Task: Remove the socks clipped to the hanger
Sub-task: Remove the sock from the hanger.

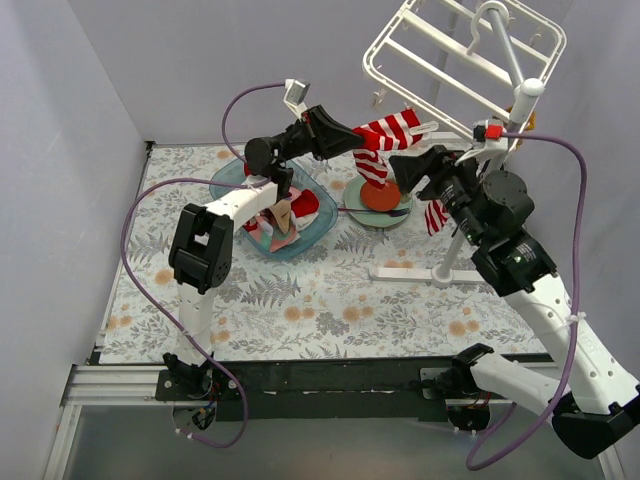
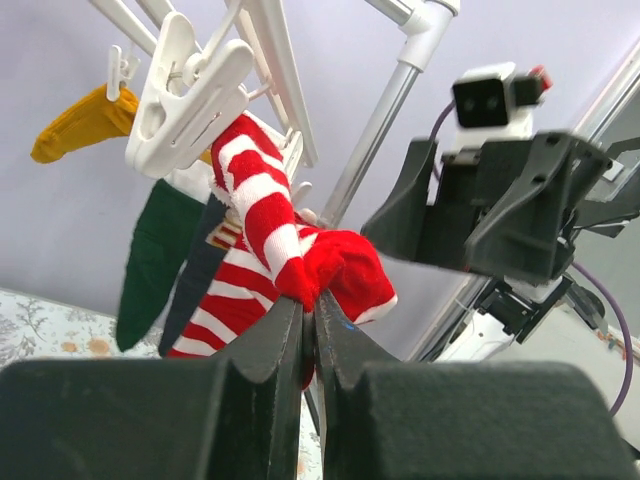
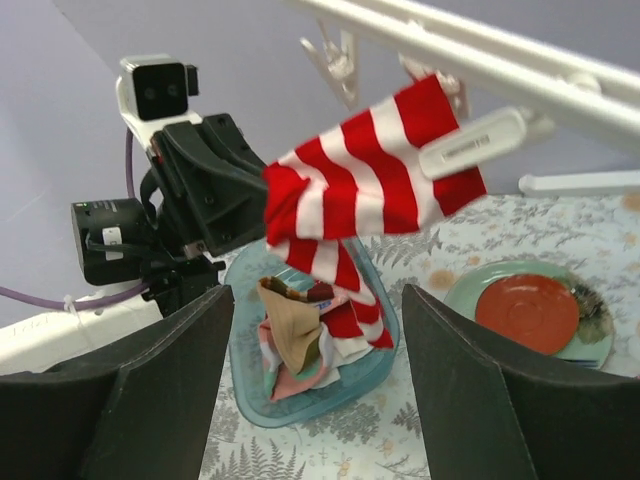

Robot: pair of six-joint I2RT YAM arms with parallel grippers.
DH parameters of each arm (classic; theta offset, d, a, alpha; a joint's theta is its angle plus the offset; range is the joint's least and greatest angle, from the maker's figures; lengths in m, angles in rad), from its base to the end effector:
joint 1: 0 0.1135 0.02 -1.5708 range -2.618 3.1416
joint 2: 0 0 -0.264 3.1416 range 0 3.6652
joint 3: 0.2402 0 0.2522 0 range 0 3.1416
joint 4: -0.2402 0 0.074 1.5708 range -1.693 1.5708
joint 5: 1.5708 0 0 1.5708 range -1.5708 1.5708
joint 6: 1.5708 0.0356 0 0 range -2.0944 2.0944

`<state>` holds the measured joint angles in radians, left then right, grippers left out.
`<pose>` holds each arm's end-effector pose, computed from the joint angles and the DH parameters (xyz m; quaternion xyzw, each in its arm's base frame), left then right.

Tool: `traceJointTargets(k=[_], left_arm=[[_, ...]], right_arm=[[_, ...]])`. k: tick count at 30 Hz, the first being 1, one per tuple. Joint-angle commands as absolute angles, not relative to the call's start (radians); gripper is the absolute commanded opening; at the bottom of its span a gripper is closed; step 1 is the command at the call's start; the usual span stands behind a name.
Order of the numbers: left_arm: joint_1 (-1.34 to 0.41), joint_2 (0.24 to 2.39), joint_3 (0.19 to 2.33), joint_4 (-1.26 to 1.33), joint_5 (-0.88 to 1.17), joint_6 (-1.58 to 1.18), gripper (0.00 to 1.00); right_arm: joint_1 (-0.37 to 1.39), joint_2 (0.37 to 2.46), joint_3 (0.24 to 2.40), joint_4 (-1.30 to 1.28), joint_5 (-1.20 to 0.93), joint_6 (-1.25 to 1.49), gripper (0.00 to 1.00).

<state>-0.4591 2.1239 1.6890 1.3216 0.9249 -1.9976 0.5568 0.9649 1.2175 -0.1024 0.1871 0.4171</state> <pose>0.4055 -0.2322 0.3633 0.0931 0.5080 -0.8444 0.1422 0.1729 0.0999 0.4661 0.0253 0.6526 0.2994 0.6956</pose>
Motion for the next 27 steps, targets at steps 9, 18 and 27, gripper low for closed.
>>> traceJointTargets(k=[9, 18, 27], left_arm=[[-0.44, 2.079, 1.709, 1.588, 0.882, -2.842, 0.0], [-0.437, 2.082, 1.717, 1.572, 0.881, -2.841, 0.0], [-0.437, 2.08, 1.723, 1.566, 0.882, -2.839, 0.0]], right_arm=[[0.558, 0.877, 0.842, 0.397, 0.409, 0.73, 0.83], [0.56, 0.922, 0.758, 0.74, 0.543, 0.661, 0.88], [0.56, 1.018, 0.755, 0.905, 0.649, 0.649, 0.9]])
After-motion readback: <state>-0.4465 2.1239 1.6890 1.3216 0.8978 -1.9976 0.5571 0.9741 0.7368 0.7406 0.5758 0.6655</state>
